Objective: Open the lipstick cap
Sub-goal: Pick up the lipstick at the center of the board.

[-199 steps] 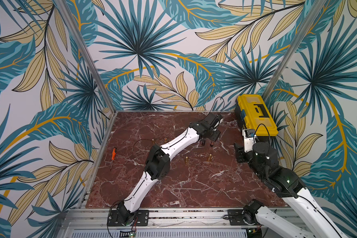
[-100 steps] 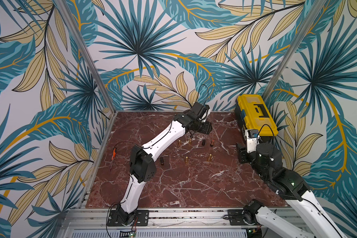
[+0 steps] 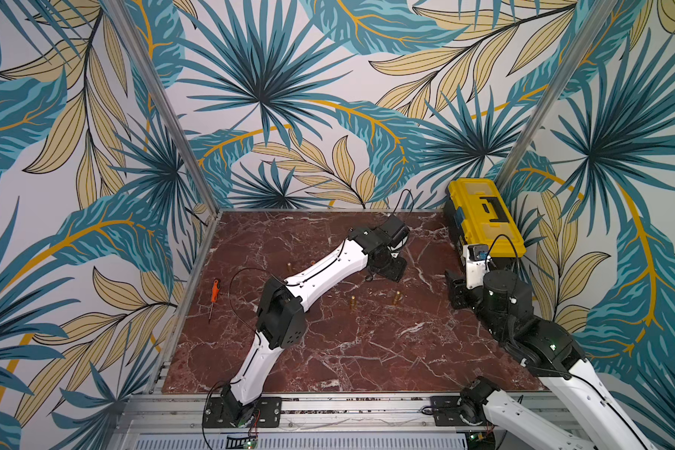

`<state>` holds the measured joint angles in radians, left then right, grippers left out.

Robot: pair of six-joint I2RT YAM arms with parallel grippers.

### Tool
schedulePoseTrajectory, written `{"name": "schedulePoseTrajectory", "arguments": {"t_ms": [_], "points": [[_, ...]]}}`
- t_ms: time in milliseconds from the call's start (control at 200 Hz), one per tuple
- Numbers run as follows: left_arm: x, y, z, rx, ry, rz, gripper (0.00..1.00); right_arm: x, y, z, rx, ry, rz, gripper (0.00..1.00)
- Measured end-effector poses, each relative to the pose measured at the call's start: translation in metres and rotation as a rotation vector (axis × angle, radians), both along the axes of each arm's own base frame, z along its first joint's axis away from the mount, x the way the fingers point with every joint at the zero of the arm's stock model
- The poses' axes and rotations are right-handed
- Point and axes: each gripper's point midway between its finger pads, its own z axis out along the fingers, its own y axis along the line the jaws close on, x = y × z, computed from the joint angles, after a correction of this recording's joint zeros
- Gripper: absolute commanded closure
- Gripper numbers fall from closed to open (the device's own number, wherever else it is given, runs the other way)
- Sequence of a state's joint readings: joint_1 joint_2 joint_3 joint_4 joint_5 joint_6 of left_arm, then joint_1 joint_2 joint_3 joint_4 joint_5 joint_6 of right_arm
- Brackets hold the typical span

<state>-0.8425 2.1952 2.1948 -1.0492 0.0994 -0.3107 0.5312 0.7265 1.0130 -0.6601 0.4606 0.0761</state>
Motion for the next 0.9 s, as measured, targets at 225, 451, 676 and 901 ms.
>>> {"name": "schedulePoseTrajectory", "arguments": {"t_ms": [225,451,676,901], "points": [[-0.002,-0.001,-0.012,0.033,0.004,-0.017,0.38,0.003,0.003,-0.007,-0.004,0.017,0.005,0.46],[-0.016,-0.013,-0.045,0.087,0.042,-0.070,0.38,0.004,0.005,-0.017,-0.007,0.038,0.008,0.46],[-0.028,-0.022,-0.067,0.124,0.065,-0.109,0.41,0.004,0.004,-0.016,-0.005,0.036,0.007,0.46],[-0.030,-0.029,-0.077,0.135,0.069,-0.123,0.44,0.001,0.002,-0.014,0.001,0.024,0.005,0.46]]}}
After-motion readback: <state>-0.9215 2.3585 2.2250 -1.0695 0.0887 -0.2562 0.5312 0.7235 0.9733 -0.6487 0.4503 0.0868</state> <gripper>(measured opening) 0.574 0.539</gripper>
